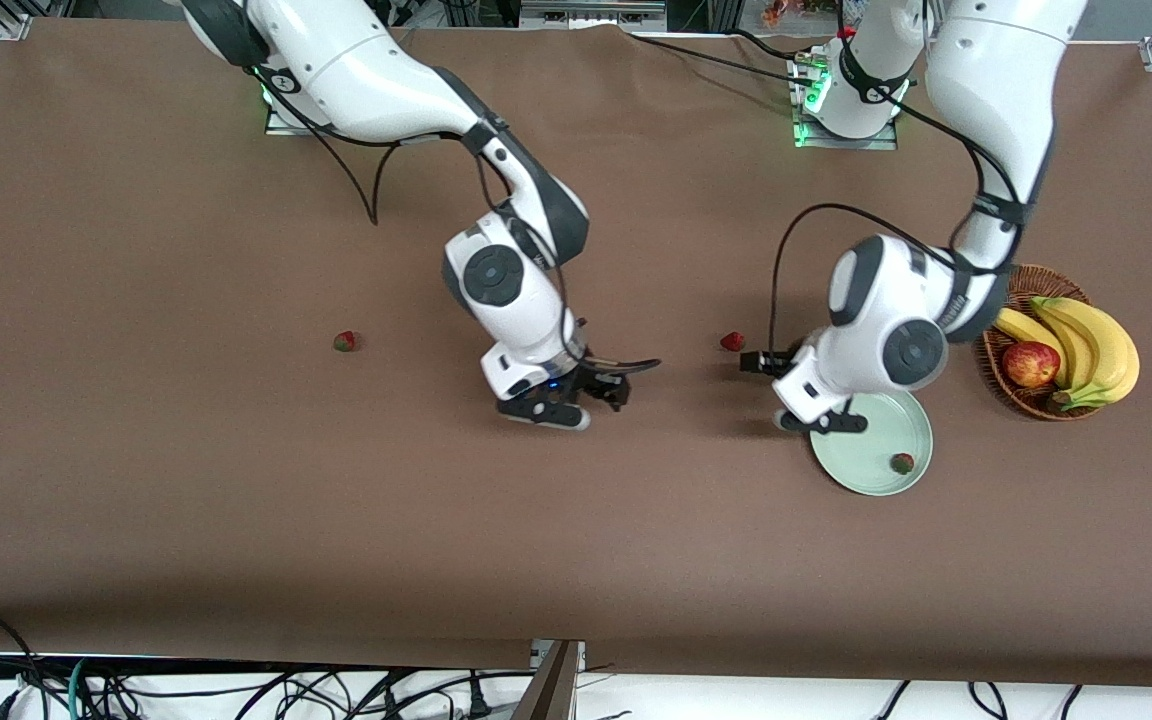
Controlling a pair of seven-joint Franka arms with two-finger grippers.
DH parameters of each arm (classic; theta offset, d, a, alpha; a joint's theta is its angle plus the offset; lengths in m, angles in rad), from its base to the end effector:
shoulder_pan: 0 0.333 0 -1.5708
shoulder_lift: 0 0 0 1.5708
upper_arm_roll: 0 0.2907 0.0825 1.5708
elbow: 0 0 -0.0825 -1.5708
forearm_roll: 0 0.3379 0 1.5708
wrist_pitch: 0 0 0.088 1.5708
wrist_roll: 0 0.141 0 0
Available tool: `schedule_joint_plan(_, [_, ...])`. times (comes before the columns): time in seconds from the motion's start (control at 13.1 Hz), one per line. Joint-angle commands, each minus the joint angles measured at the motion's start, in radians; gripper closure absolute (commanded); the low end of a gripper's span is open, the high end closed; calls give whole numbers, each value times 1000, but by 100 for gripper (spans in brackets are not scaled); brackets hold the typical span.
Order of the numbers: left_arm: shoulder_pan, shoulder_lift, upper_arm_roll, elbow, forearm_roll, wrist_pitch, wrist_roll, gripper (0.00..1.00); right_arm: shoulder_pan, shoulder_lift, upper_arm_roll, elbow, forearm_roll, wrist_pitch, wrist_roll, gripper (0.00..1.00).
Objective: Collect all strawberries into plate
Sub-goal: 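Set the second strawberry mid-table with the right gripper while the left gripper withdraws, then reach the left gripper to the strawberry while the right gripper returns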
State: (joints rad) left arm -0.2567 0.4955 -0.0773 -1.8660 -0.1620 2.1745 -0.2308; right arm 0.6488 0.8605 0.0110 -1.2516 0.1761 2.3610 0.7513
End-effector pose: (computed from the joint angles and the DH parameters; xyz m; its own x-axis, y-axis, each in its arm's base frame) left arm 0.5336 -0.1955 0.2142 0.9750 -0.0044 -0.2223 0.0187 -0.9947 0.1016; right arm 0.5714 0.4489 0.2422 0.9749 -0.2132 0.0643 -0.1878 -0.9424 -0.2768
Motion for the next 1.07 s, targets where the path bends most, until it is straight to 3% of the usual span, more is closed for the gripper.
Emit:
schedule_joint_plan(0.0, [-93,-72,8,-183,117,160,-212,0,-5,-150,-74,-211,6,-80,-175,22])
schedule_joint_plan(0.15, [-147,-48,8,-215,128,214,-343,0,-5,-236,-133,-343,5,-83,-287,22])
schedule_joint_plan(0.46, [-139,-25,13,-223,130,272,-344,4,-5,-375,-279,-549,6,-149,-577,27])
schedule_joint_plan(0.69, [-139,14,14,-222,148,342,-344,34,-5,-445,-342,-696,6,-141,-654,48])
schedule_joint_plan(0.76, [-139,15,14,-222,148,347,-346,49,-3,-463,-361,-731,8,-140,-676,54])
schedule_joint_plan(0.84, [-139,11,14,-222,148,344,-346,71,-5,-474,-382,-756,8,-140,-702,54])
schedule_joint_plan(0.99, [-138,2,16,-216,148,335,-346,95,-5,-485,-413,-801,11,-132,-742,55])
